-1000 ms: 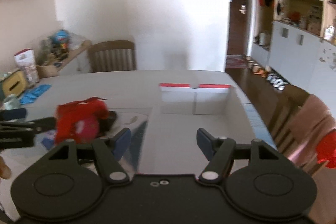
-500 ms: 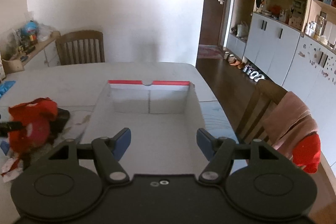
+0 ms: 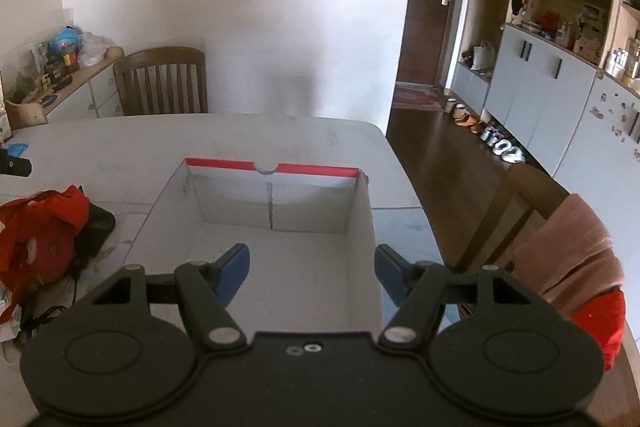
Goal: Organize objects
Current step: 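Lower the left gripper onto the white tooth-shaped pouch and close it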
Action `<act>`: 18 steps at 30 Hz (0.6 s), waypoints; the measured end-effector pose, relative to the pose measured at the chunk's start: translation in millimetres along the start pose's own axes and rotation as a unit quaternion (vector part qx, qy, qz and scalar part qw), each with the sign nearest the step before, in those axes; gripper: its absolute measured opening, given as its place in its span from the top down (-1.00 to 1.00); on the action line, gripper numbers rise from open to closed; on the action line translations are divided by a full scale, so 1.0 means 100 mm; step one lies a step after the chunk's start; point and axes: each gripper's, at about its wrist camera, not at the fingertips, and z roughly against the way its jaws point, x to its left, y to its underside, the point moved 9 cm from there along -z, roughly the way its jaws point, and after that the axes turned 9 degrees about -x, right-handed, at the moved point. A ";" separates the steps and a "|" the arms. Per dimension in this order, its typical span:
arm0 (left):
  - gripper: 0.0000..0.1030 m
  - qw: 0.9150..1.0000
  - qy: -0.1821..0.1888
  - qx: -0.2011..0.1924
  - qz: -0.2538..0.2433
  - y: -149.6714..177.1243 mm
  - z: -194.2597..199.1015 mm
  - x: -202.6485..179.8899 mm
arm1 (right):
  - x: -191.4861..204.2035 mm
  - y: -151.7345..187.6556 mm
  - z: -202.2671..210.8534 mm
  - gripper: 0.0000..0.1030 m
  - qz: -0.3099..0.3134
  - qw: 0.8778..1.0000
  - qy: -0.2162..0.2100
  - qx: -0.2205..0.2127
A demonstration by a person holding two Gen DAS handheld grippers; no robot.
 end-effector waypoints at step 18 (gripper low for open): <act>-1.00 0.989 0.050 0.104 -0.092 1.36 0.32 -0.57 | -0.23 0.08 -0.28 -0.33 0.008 0.999 0.018 0.041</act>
